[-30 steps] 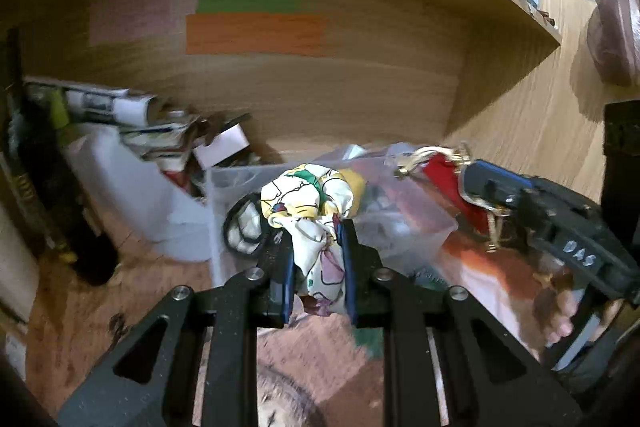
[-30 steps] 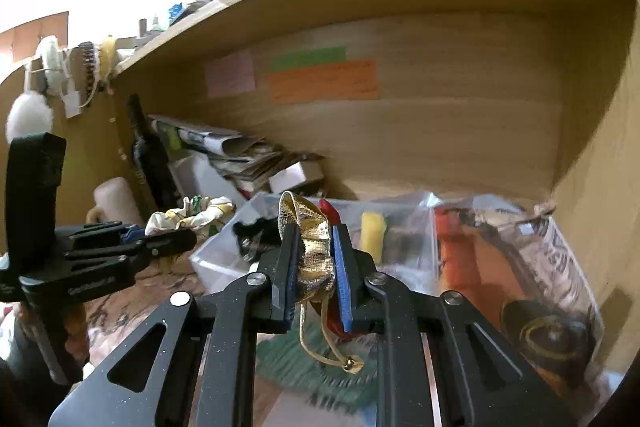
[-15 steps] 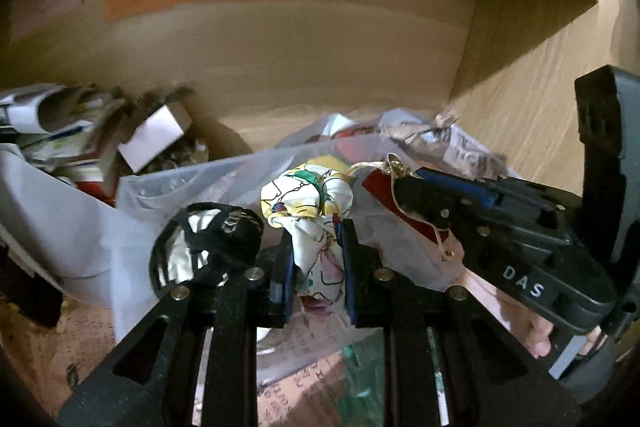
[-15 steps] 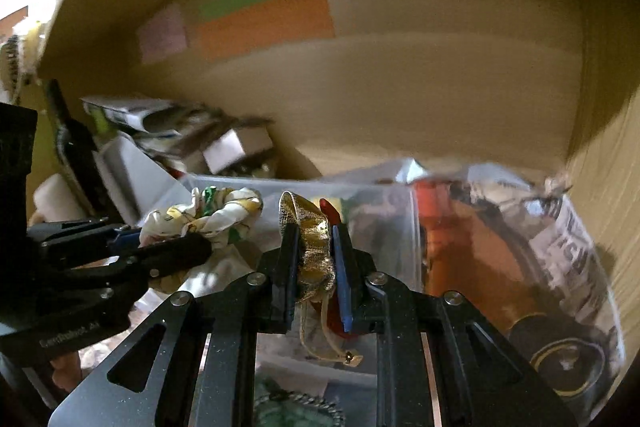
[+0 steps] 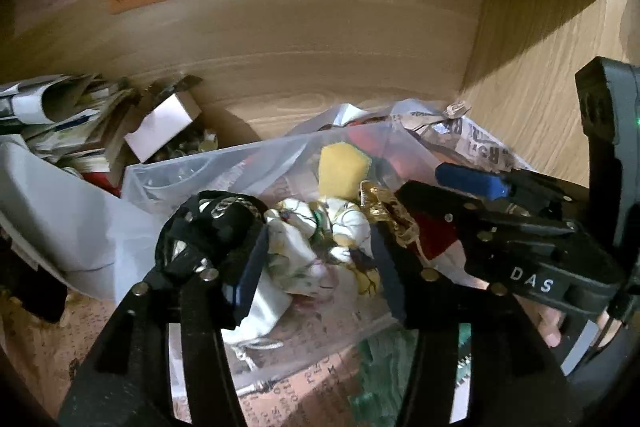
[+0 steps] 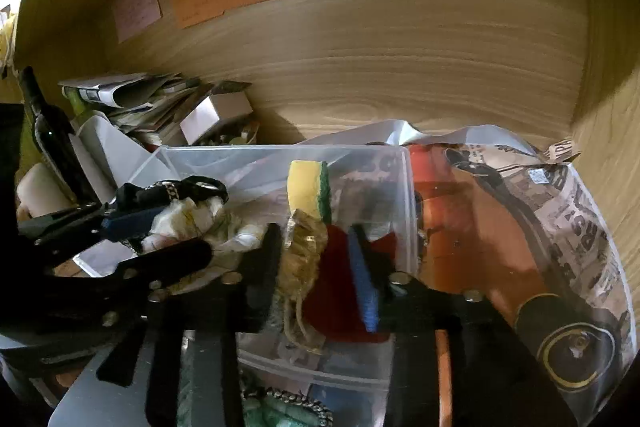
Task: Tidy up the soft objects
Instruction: 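Carry both items over the clear box and release them inside, then grasp the green knit glove with the left tool while the right tool grasps the beaded bracelet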
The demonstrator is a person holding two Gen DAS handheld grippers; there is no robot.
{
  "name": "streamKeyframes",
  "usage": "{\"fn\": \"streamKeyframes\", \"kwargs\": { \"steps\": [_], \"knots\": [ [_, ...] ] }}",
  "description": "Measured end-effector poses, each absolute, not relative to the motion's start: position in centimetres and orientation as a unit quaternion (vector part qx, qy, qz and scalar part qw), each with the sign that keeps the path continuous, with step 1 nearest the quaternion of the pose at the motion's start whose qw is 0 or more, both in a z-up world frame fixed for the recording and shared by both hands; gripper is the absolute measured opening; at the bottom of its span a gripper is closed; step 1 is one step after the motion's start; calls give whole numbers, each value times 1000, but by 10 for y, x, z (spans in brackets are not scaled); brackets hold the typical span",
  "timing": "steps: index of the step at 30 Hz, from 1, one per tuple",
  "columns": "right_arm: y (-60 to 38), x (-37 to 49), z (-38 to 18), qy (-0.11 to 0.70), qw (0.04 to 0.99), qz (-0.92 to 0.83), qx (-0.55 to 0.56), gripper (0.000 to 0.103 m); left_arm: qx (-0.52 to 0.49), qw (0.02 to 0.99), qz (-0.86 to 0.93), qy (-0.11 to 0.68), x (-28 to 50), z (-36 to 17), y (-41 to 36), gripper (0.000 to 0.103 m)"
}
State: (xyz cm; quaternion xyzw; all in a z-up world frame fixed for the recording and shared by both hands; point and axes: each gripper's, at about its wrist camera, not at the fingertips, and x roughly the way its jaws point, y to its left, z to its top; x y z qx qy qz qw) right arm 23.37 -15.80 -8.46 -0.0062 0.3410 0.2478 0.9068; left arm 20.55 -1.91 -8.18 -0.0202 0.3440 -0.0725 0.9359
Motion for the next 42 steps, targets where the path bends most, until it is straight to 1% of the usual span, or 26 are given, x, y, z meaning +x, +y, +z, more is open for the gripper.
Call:
{"fn": "streamKeyframes", "kwargs": {
  "steps": [2, 5, 7, 11, 13, 18, 23, 24, 26, 28, 29, 31, 32, 34, 37, 38, 39, 40, 41, 42],
  "knots": [
    [-160, 229, -78, 332, 910, 248, -5, 45, -25, 937, -76, 339, 198, -76, -17, 55],
    [-164, 216, -65, 312, 917, 249, -8, 50, -27, 942, -78, 324, 183, -66, -14, 65],
    [-166, 205, -57, 296, 922, 251, -13, 60, -25, 947, -79, 311, 169, -60, -13, 68],
    [-171, 179, -50, 276, 925, 259, -31, 68, -18, 949, -83, 304, 148, -58, -14, 75],
    [-174, 167, -53, 278, 923, 265, -36, 75, -12, 947, -87, 309, 142, -60, -15, 76],
    [-177, 153, -73, 303, 912, 275, -40, 81, -6, 938, -91, 336, 132, -81, -16, 77],
    [-178, 153, -106, 343, 901, 262, -40, 81, -16, 923, -83, 374, 136, -109, -14, 77],
    [-180, 156, -111, 351, 899, 259, -38, 80, -15, 920, -85, 382, 138, -114, -15, 77],
    [-183, 161, -121, 369, 893, 256, -31, 73, -11, 913, -92, 397, 143, -122, -19, 77],
    [-185, 166, -128, 384, 887, 255, -28, 61, -8, 909, -95, 406, 147, -128, -23, 77],
    [-185, 169, -131, 395, 882, 258, -24, 58, -7, 906, -99, 412, 150, -132, -26, 76],
    [-185, 173, -135, 407, 875, 263, -19, 44, -10, 899, -108, 424, 157, -138, -30, 76],
    [-185, 175, -138, 413, 870, 267, -17, 41, -13, 896, -113, 429, 159, -141, -31, 77],
    [-186, 177, -142, 421, 864, 274, -12, 30, -14, 888, -123, 442, 166, -148, -36, 77],
    [-188, 174, -141, 415, 867, 276, -6, 16, -17, 881, -135, 453, 172, -154, -42, 76],
    [-189, 172, -140, 412, 868, 277, -3, 14, -18, 880, -139, 453, 174, -154, -43, 73],
    [-190, 171, -139, 408, 870, 277, -1, 10, -17, 880, -143, 452, 175, -154, -44, 66],
    [-191, 171, -138, 405, 871, 279, 2, 10, -14, 880, -150, 451, 175, -154, -47, 60],
    [-192, 170, -137, 401, 872, 280, 4, 10, -12, 879, -157, 451, 175, -154, -48, 49],
    [-193, 169, -135, 397, 874, 280, 3, 10, -11, 877, -164, 451, 175, -154, -50, 42]
  ]
}}
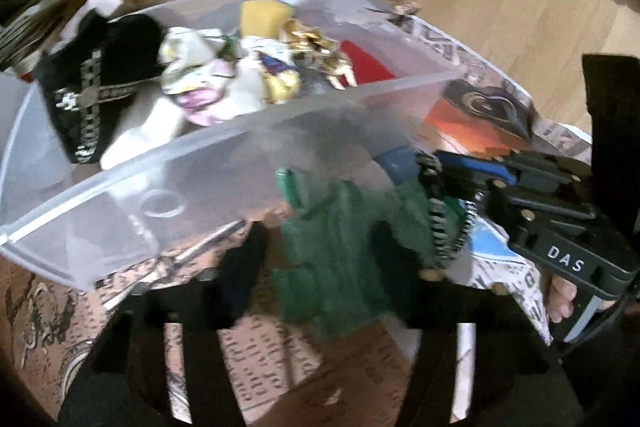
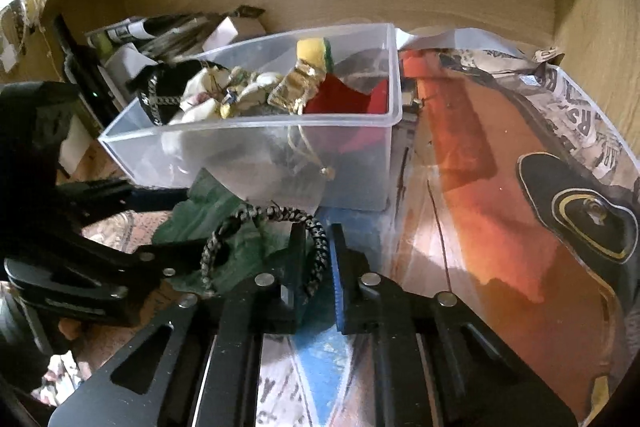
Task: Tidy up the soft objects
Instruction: 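Grasp the green knit glove with the left tool while the right tool grasps the beaded bracelet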
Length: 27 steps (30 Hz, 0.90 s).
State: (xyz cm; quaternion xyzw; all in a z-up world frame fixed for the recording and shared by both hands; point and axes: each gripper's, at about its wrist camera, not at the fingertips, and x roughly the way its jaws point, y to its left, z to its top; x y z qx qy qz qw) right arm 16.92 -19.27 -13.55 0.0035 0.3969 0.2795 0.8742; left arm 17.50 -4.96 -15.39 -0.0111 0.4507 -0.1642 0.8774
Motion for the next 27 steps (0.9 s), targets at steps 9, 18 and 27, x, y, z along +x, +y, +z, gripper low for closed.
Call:
{"fn": "streamKeyframes", "kwargs": {
  "steps": [9, 18, 27],
  "knots": [
    [-195, 157, -114, 353, 894, 275, -1, 7, -12, 896, -153, 416, 155, -141, -49, 21],
    [-201, 145, -74, 293, 917, 270, 4, 7, -33, 926, -132, 352, 122, -97, -22, 20],
    [-201, 149, -70, 305, 913, 272, -1, 14, -42, 952, -116, 281, 108, -52, -3, 20]
  ]
}}
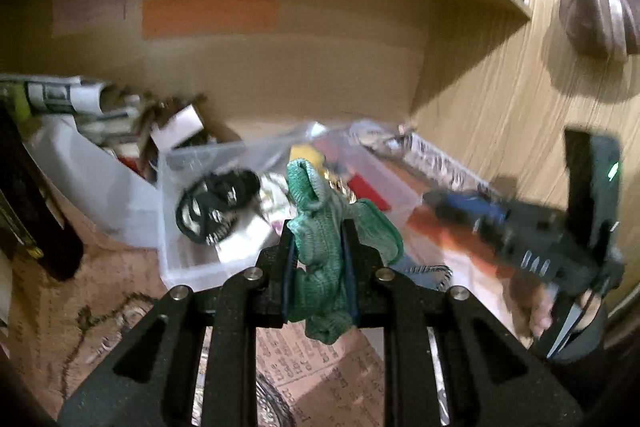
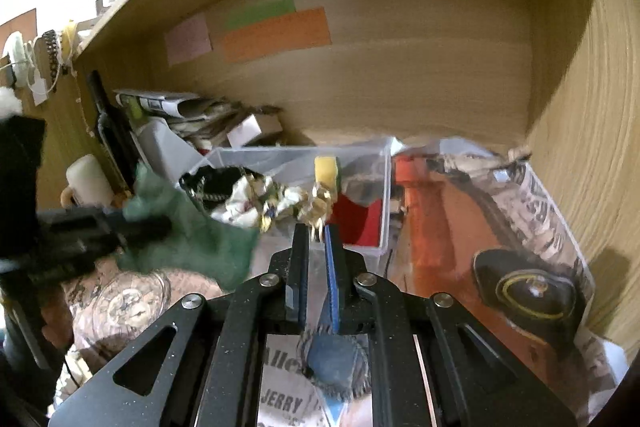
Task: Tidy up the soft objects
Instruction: 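Grasp the green knit glove with the left tool while the right tool grasps the beaded bracelet, then drop the glove and bracelet into the clear box by opening both tools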
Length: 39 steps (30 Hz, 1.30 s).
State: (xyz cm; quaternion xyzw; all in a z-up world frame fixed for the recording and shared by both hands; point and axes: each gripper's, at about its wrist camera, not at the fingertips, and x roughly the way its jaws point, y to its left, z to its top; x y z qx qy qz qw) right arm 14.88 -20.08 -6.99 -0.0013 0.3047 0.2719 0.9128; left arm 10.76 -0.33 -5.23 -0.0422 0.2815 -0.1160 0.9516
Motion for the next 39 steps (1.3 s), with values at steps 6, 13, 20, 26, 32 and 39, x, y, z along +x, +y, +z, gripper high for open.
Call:
{"fn": "streamKeyframes", "kwargs": {
  "steps": [6, 13, 20, 26, 32, 39],
  "knots": [
    [-199, 153, -110, 368, 889, 269, -34, 72, -42, 961, -91, 256, 119, -42, 0, 20],
    [-185, 160, -147, 417, 865, 262, -97, 58, -31, 964, -54, 259, 147, -48, 7, 20],
    [-188, 157, -144, 412, 867, 264, -86, 15, -3, 955, -26, 296, 187, -76, -2, 20],
    [-190, 139, -120, 374, 884, 273, -68, 15, 3, 943, -31, 333, 204, -99, -7, 21],
    [-194, 134, -80, 316, 903, 285, -53, 15, 0, 938, -33, 346, 204, -102, -4, 28],
    [-177, 167, -57, 282, 916, 283, -47, 15, -9, 939, -41, 342, 190, -96, -2, 51]
  ]
}}
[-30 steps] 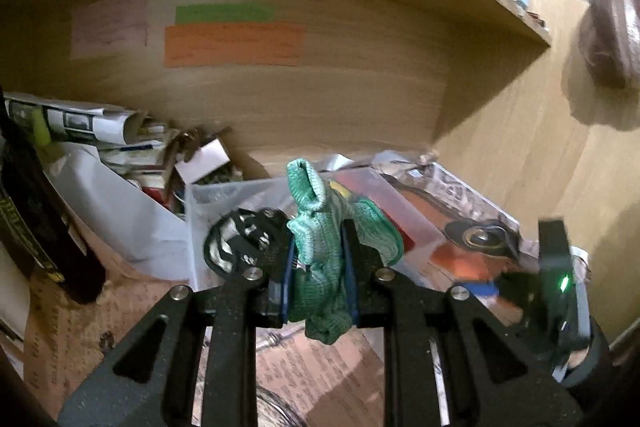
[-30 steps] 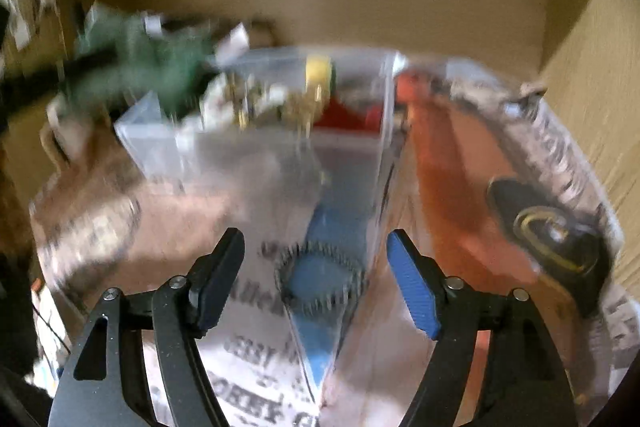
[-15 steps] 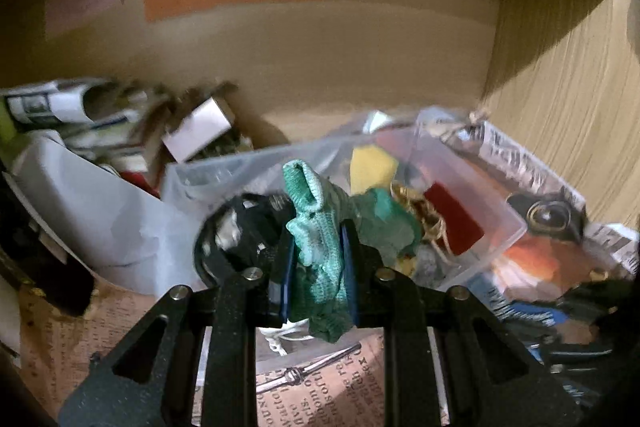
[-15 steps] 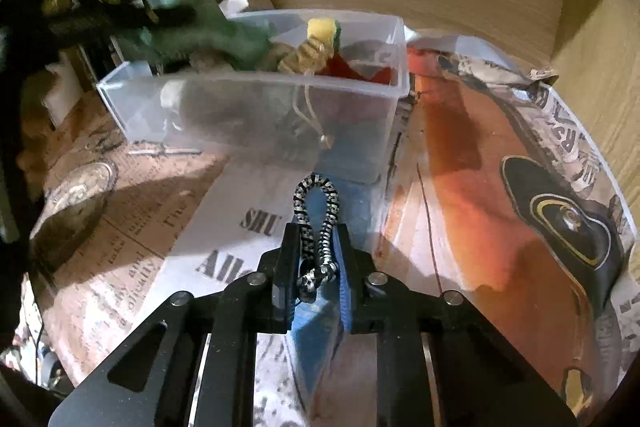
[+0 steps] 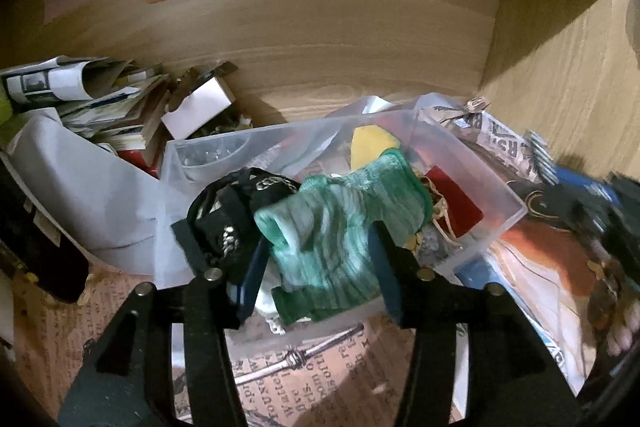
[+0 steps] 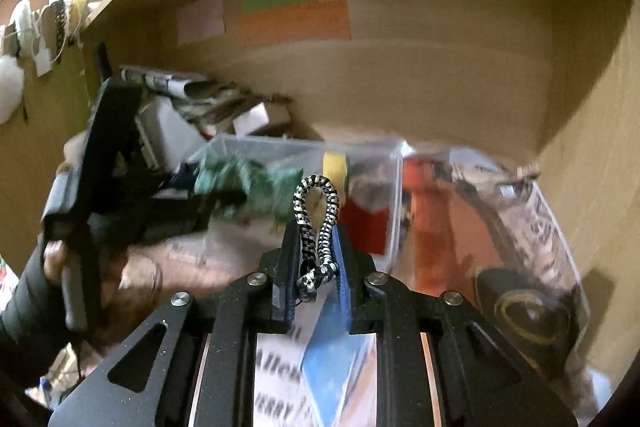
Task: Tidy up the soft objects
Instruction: 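Drop the glove and bracelet into the clear box by opening both tools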
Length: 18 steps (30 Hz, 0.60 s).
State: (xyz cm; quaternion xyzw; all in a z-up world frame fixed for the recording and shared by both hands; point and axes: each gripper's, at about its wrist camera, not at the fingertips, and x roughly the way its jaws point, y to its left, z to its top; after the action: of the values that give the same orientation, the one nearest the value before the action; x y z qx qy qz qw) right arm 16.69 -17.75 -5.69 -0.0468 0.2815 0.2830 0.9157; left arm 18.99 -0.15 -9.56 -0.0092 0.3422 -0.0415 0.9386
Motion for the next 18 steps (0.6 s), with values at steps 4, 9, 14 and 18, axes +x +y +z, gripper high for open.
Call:
{"fn": "streamKeyframes", "kwargs": {
  "steps": [4, 9, 14, 18],
  "knots": [
    [-160, 193, -56, 283, 918, 273, -51, 15, -18, 944, -44, 327, 177, -85, 4, 56],
    [-146, 224, -70, 314, 911, 263, -49, 18, -23, 953, -31, 301, 164, -71, 15, 67],
    [-137, 235, -93, 349, 902, 246, -69, 41, -34, 956, -25, 290, 159, -66, 27, 70],
    [-138, 230, -89, 349, 901, 248, -72, 48, -47, 958, -27, 282, 155, -61, 35, 70]
  ]
}}
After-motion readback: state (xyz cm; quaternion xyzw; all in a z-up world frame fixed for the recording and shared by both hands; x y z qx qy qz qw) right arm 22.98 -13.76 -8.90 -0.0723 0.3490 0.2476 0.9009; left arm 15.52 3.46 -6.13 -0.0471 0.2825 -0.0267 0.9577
